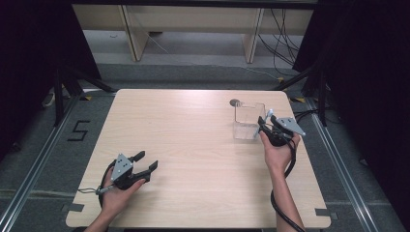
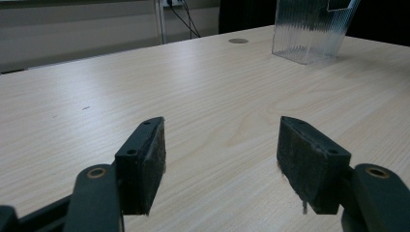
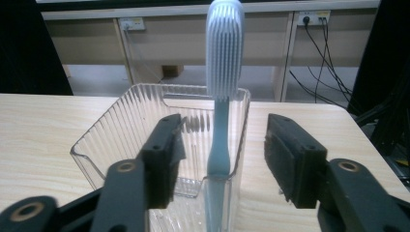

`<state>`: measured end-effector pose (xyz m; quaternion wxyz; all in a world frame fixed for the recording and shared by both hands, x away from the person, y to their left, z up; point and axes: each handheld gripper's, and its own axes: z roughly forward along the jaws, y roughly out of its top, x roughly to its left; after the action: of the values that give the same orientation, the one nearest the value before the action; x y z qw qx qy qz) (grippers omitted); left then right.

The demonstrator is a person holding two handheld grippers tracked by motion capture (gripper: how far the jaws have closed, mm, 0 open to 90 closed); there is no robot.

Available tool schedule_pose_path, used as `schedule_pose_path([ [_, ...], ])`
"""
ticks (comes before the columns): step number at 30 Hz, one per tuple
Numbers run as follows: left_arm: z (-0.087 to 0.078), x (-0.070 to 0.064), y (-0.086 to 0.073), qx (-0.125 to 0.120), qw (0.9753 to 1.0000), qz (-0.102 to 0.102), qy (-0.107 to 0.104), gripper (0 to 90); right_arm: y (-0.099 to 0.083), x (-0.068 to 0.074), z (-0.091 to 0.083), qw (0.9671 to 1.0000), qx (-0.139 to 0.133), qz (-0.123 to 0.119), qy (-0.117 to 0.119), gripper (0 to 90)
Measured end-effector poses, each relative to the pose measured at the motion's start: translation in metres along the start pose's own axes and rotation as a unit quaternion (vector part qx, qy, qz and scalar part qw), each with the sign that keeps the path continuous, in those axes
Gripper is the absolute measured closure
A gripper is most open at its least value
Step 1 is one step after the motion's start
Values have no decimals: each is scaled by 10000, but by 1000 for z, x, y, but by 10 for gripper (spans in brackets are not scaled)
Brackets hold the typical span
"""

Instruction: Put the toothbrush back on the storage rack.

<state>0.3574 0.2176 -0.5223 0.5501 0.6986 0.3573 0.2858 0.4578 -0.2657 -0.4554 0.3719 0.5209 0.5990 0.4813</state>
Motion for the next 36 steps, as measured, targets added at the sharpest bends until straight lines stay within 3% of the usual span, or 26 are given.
schedule_pose_path([
  [3, 0, 0, 0, -3, 10000, 3, 1, 343, -1, 2, -1, 9999, 70, 124, 9, 423],
  [10, 0, 0, 0, 2, 10000, -9, -2, 342, -5, -1, -11, 9997, 241, -69, 70, 394],
  [13, 0, 0, 0, -2, 10000, -7, 1, 343, -7, -1, -17, 9996, 269, 49, 115, 385],
  [14, 0, 0, 0, -6, 10000, -8, 3, 343, -8, -2, -19, 9995, 278, -18, 125, 380],
  [15, 0, 0, 0, -7, 10000, -3, 3, 343, -9, 0, -23, 9993, 327, 123, 107, 377],
  [18, 0, 0, 0, -1, 10000, 12, 9, 343, -12, -3, -30, 9992, 348, 16, 203, 372],
  [19, 0, 0, 0, 5, 10000, 18, 11, 343, -14, -3, -32, 9993, 338, 4, 131, 370],
  [22, 0, 0, 0, 4, 10000, 13, 14, 343, -18, -2, -39, 9989, 403, 47, 216, 369],
  [23, 0, 0, 0, 3, 10000, 15, 16, 343, -20, -3, -41, 9990, 373, -43, 222, 369],
  [26, 1, 0, 0, -16, 10000, 21, 7, 344, -26, 0, -48, 9985, 421, 60, 339, 369],
  [28, 0, -1, 0, 12, 10000, 21, 14, 344, -30, 4, -53, 9983, 496, 85, 289, 369],
  [29, 2, 0, 0, -66, 10000, 52, -25, 344, -33, 3, -53, 9983, 451, -75, 368, 369],
  [31, 0, -1, 0, 9, 10000, 22, 13, 343, -37, 6, -57, 9984, 452, 2, 345, 369],
  [32, 0, -1, 0, 5, 10000, 5, 12, 344, -39, 5, -59, 9980, 484, -135, 378, 369],
  [33, 0, -1, 0, 7, 10000, 12, 12, 344, -41, 5, -60, 9976, 496, -52, 471, 369],
  [34, 0, -1, 0, 7, 10000, 17, 12, 344, -44, 8, -62, 9981, 470, 56, 404, 369],
  [35, 0, -1, 0, 11, 10000, 12, 13, 344, -46, 7, -64, 9977, 504, -68, 438, 369],
  [36, 0, -1, 0, 12, 10000, 13, 15, 344, -49, 7, -66, 9975, 540, -42, 461, 370],
])
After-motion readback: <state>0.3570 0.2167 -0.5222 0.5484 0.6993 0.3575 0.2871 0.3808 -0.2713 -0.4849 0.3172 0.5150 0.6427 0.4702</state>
